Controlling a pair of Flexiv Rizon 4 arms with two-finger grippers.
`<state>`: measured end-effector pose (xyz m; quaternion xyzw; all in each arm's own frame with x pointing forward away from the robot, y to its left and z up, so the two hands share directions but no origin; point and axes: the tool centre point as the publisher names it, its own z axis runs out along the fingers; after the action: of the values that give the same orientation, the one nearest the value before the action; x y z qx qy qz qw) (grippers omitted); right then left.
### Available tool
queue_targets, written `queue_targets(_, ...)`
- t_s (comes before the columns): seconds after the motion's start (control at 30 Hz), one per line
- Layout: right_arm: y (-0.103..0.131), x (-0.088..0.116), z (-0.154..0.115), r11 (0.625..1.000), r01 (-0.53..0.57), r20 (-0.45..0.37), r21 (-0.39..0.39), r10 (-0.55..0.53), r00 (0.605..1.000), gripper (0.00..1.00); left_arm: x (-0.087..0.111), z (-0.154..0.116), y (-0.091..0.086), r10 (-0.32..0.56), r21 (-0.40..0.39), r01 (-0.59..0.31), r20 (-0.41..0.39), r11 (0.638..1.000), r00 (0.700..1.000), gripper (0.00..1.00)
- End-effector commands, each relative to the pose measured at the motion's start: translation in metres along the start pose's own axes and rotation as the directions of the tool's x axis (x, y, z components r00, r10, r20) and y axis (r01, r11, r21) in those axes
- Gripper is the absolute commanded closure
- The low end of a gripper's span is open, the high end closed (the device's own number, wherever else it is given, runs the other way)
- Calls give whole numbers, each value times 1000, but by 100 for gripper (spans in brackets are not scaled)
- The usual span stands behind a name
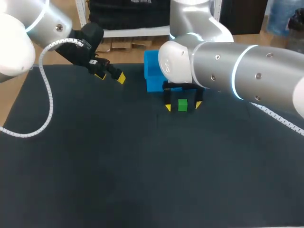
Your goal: Use the left arm to pick the red cube and place it into the blue plastic box first, then use the right arm to grasp the green cube and put it into the same blue plastic box after the first action is fully finished.
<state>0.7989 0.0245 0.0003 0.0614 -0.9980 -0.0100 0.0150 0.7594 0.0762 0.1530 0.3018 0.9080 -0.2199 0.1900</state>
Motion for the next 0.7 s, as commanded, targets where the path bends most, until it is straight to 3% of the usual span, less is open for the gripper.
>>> queue_targets(0.03, -2, -2, -1, 1000, -4, 0, 1, 4, 1000, 0, 1, 0, 0, 2, 3, -2, 4, 1000, 1000, 0)
queue_targets(0.7, 0, -6, 4, 999, -48, 4, -8, 48, 999, 0, 1, 0, 0, 2, 3, -2, 4, 1000, 1000, 0)
